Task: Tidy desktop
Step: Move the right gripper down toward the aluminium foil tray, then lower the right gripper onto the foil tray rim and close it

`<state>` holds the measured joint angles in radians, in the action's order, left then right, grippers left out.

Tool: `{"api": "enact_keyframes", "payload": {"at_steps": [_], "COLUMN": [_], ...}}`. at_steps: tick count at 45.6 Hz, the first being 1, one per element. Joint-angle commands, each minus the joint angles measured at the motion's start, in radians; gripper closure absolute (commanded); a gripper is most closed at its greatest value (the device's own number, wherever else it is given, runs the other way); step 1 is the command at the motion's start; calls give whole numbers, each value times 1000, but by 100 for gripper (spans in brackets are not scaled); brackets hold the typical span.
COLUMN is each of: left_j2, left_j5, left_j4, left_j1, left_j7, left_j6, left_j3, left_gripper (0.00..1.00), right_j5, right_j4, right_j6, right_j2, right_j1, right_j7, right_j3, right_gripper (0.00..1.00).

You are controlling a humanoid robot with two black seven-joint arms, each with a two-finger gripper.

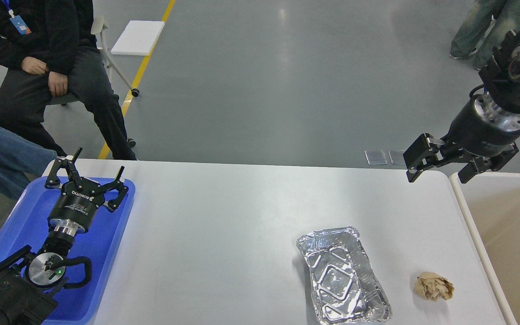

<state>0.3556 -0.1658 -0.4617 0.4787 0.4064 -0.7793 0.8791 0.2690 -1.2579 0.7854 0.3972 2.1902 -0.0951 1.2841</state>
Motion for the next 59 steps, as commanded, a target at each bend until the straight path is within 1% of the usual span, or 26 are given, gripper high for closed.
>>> {"api": "enact_keyframes", "payload": {"at_steps": [1,7,11,20,30,35,41,46,51,59], "left_j2": [0,0,0,0,0,0,-1,-1,-1,-1], "left_j5": [0,0,0,0,0,0,0,0,0,0], "left_j4": [0,0,0,0,0,0,0,0,0,0], "left_j1": [0,0,0,0,0,0,0,1,0,0], "left_j7": [0,0,0,0,0,0,0,0,0,0], "left_j6": [0,0,0,0,0,0,0,0,0,0], "left_j3": [0,0,0,0,0,0,0,0,0,0], "left_gripper": [1,1,1,1,1,1,1,1,1,1], "right_j5": [-7,-8,-8,-8,-70,-64,-11,80,154,173], "right_j4": [-1,-1,-6,2,6,8,8,11,11,11], "right_j6": [0,0,0,0,0,0,0,0,-41,-97], "right_j2": [0,-1,-3,8,-8,-20,-30,-93,-126,-126], "right_j1": [-21,-24,-52,-41,-76,-92,-107,-168,-220,-283], "right_j7": [-2,-2,-2,-2,-2,0,0,0,-2,0], "right_j3": [-22,-37,-80,-51,-92,-111,-127,-147,-158,-218], "right_gripper": [0,0,0,0,0,1,3,3,3,3]}}
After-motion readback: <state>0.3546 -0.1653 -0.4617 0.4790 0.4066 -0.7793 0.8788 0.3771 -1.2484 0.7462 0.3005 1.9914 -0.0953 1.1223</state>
